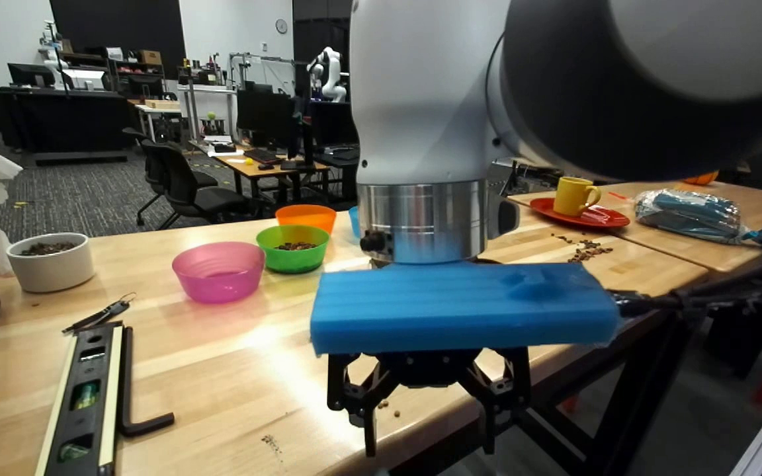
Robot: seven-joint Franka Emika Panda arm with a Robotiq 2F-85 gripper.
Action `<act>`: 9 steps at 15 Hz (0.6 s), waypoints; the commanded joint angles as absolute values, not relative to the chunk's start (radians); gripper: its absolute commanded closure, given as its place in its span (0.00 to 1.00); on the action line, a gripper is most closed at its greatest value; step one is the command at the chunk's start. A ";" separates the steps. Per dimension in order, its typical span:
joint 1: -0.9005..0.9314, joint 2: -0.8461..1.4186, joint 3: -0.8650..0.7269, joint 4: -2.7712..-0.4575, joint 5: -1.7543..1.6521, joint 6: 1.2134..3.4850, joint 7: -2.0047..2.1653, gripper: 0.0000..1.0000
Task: Move the towel to the right then use it to wipe the counter.
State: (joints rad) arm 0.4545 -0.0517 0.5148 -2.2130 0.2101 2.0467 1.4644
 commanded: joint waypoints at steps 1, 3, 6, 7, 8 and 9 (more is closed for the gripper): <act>0.469 -0.095 0.505 -2.215 0.262 2.031 1.313 0.00; 0.471 -0.099 0.504 -2.198 0.284 2.004 1.206 0.00; 0.473 -0.106 0.506 -2.174 0.289 1.939 1.040 0.00; 0.474 -0.111 0.507 -2.167 0.285 1.920 0.988 0.00; 0.476 -0.118 0.509 -2.164 0.283 1.903 0.938 0.00; 0.479 -0.126 0.513 -2.165 0.279 1.893 0.891 0.00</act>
